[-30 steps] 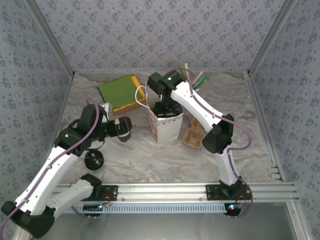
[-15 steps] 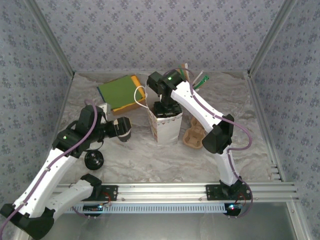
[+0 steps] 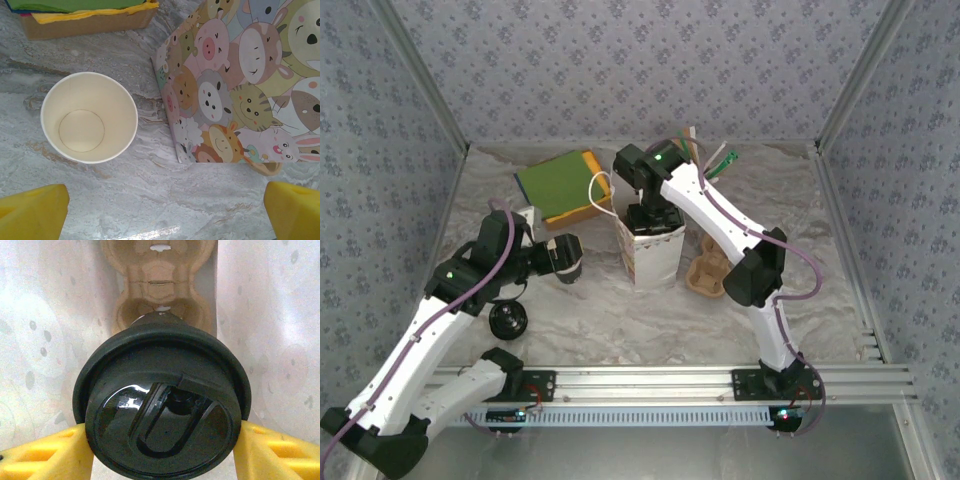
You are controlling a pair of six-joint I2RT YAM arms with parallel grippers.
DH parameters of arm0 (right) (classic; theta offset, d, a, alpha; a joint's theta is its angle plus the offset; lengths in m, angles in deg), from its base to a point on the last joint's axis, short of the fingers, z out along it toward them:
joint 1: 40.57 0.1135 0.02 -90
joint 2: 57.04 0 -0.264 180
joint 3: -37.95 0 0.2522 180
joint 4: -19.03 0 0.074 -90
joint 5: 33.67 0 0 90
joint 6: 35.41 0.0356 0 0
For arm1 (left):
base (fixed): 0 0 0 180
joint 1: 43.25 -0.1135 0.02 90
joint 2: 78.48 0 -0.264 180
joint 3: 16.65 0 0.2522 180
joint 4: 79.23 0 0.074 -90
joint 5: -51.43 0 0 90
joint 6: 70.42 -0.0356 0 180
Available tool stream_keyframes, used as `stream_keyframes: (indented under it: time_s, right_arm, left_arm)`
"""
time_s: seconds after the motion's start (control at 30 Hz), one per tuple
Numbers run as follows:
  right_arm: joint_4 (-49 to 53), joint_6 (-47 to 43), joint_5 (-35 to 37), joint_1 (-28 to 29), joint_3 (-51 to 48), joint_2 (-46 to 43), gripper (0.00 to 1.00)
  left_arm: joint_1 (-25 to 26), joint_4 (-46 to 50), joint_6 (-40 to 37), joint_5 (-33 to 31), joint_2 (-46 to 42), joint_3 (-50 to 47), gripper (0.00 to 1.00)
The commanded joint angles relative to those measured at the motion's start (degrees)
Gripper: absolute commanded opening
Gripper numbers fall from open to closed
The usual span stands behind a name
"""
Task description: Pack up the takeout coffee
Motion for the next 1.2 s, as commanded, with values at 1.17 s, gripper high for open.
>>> stream_keyframes:
  time_s: [1.17]
  right_arm:
    - [10.91,-0.79,0.1,0.26,1.03,1.05,0.68]
  left_arm:
    - [0.22,-0.21,0.19,0.37,-0.27,0.04,1.0]
